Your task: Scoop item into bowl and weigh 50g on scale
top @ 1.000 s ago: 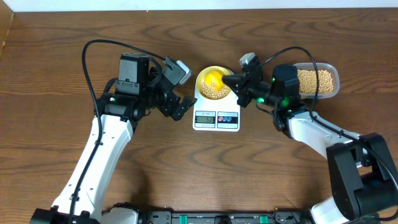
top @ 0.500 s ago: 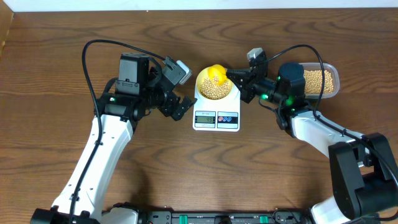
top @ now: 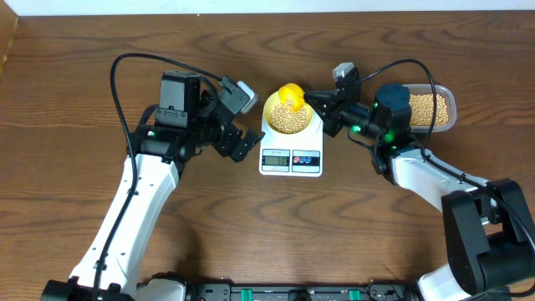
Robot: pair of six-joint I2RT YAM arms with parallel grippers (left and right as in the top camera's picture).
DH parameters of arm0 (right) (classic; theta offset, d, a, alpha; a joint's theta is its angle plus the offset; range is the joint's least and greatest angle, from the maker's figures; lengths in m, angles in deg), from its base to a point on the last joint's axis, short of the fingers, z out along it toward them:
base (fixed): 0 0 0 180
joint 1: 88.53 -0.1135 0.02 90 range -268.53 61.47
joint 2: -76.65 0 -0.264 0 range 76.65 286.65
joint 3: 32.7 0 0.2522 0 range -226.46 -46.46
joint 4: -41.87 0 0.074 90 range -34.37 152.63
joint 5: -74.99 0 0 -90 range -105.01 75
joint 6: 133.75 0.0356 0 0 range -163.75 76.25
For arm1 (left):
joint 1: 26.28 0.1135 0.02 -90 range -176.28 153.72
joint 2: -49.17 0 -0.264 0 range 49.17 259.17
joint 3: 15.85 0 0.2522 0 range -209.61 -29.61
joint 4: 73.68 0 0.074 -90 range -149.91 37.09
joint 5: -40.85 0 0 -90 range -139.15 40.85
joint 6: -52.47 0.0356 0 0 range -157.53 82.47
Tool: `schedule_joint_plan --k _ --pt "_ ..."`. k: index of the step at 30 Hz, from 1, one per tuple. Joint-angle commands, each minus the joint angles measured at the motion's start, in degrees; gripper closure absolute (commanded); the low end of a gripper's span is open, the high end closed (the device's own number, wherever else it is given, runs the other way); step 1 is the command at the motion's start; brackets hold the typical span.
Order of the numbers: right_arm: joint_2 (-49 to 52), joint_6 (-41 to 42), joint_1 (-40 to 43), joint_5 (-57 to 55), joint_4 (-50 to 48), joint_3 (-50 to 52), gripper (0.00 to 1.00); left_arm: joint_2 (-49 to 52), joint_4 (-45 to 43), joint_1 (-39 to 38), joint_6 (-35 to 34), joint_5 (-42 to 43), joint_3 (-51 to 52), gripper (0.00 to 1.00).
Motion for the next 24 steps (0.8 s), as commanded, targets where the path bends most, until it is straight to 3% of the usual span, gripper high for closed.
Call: schedule_joint_plan --k 1,24 --pt "-0.1 0.4 0.4 0.5 -0.3 -0.1 0.99 -0.6 0.0 0.1 -0.2 0.7 0.5 0.02" --pt "-0.1 -0.9 0.4 0.5 -1.1 -0.1 0.99 -0.6 0.0 0.1 -0.2 0.7 0.5 0.02"
